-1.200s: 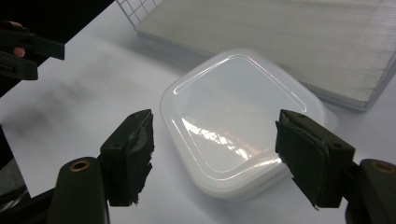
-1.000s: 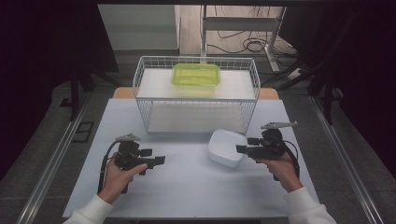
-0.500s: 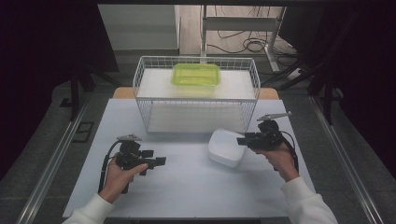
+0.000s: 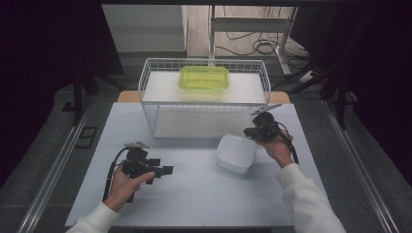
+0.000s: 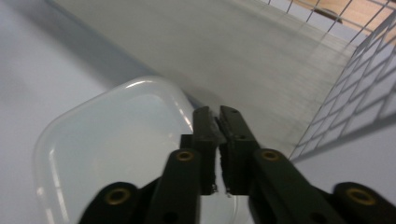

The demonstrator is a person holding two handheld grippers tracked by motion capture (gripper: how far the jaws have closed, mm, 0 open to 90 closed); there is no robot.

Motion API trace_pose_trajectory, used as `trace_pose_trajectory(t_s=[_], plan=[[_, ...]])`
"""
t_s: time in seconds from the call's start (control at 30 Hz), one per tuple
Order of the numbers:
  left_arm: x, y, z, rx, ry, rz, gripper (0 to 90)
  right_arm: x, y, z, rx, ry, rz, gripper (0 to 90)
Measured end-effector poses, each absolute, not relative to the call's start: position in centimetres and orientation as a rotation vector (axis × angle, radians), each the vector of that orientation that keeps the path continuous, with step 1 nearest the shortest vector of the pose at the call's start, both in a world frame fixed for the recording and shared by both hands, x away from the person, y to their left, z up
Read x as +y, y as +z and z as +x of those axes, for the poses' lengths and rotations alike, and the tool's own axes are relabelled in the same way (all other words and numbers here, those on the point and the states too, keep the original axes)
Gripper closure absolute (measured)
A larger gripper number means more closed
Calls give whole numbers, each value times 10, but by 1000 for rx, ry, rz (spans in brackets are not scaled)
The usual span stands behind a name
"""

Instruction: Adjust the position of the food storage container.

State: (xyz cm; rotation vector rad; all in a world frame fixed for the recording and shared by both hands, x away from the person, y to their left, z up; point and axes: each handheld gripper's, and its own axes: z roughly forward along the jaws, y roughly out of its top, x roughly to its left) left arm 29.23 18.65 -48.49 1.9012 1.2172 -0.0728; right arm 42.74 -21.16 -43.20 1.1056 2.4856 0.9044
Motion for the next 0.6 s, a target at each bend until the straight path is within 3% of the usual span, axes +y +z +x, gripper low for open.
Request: trace_pose_trajectory(t_s=[0.6], plan=[[189,-489,295,1227,-102,1891,244,-184,-458,446,2541,719,897,887]])
